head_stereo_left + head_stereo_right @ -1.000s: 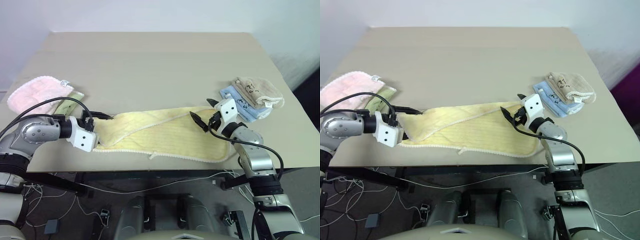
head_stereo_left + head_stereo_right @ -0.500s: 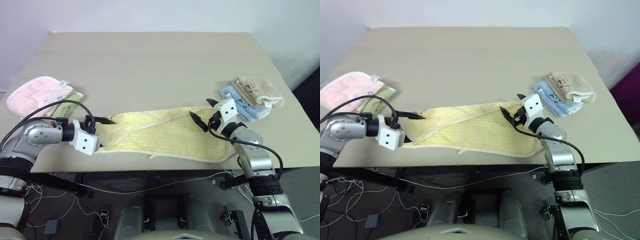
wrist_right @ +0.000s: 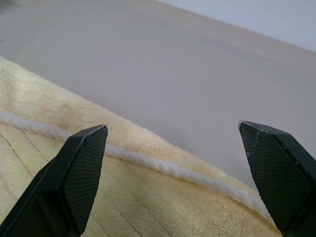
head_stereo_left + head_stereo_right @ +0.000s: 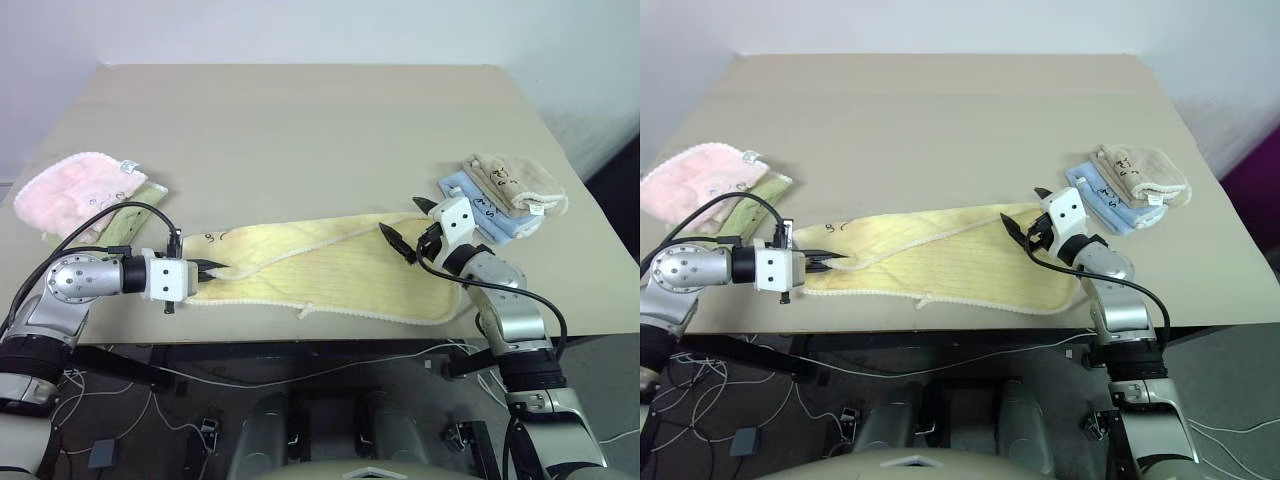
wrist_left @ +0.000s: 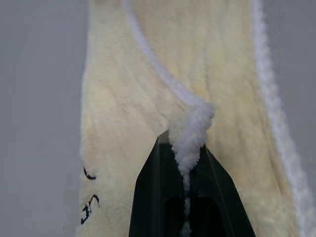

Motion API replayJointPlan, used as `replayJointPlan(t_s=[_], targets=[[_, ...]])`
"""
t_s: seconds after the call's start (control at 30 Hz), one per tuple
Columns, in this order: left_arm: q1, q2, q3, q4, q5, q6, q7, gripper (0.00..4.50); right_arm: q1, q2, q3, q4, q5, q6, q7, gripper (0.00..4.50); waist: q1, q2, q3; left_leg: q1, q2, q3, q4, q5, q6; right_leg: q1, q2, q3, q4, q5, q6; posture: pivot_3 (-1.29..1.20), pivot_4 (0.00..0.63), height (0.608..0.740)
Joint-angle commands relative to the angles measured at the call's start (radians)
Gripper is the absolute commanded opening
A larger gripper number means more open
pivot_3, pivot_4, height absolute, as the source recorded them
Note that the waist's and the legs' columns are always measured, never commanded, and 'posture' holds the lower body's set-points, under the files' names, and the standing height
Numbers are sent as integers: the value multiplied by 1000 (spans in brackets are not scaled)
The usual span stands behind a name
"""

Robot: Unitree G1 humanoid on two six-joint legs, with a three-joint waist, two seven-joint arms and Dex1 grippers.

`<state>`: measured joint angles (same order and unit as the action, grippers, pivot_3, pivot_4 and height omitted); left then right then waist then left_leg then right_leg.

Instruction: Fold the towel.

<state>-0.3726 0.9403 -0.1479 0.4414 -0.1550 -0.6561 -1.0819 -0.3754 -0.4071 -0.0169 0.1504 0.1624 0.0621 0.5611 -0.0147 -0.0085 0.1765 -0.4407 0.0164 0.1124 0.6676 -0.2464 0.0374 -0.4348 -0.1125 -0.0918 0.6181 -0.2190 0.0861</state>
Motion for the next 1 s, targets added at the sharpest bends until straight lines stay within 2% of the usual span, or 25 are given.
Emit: replayJointPlan(t_s=[0.03, 0.23, 0.37, 0.5, 0.97, 1.0], targets=[[29, -3, 98, -55, -87, 129, 28, 19, -19, -48, -7, -58, -31, -9, 8, 4500, 0, 0, 0, 0, 0, 0, 0, 0, 0, 0, 0, 0, 0, 0, 0, 0, 150, 740], [73, -28, 176, -125, -126, 258, 57, 19, -63, -162, 20, 47, -149, -60, 16, 4500, 2, 0, 0, 0, 0, 0, 0, 0, 0, 0, 0, 0, 0, 0, 0, 0, 150, 740], [89, -45, 200, -159, -117, 287, 66, 19, -97, -236, 71, 159, -249, -139, 26, 4500, 0, 0, 0, 0, 0, 0, 0, 0, 0, 0, 0, 0, 0, 0, 0, 0, 150, 740], [97, -55, 210, -178, -107, 300, 70, 19, -121, -274, 96, 219, -283, -192, 59, 4500, -1, 0, 0, 0, 0, 0, 0, 0, 0, 0, 0, 0, 0, 0, 0, 0, 150, 740], [107, -72, 216, -188, -89, 309, 70, 19, -236, -260, 140, 441, -388, -313, -12, 4500, -1, 0, 0, 1, 0, 1, 0, 0, 0, 1, 0, 0, 0, 0, 0, 0, 150, 740], [107, -73, 216, -189, -89, 309, 71, 0, -240, -258, 142, 449, -388, -322, -7, 4106, 0, 0, 0, 1, 0, 1, 0, 0, 0, 1, 0, 0, -1, 0, 0, 0, 150, 740]])
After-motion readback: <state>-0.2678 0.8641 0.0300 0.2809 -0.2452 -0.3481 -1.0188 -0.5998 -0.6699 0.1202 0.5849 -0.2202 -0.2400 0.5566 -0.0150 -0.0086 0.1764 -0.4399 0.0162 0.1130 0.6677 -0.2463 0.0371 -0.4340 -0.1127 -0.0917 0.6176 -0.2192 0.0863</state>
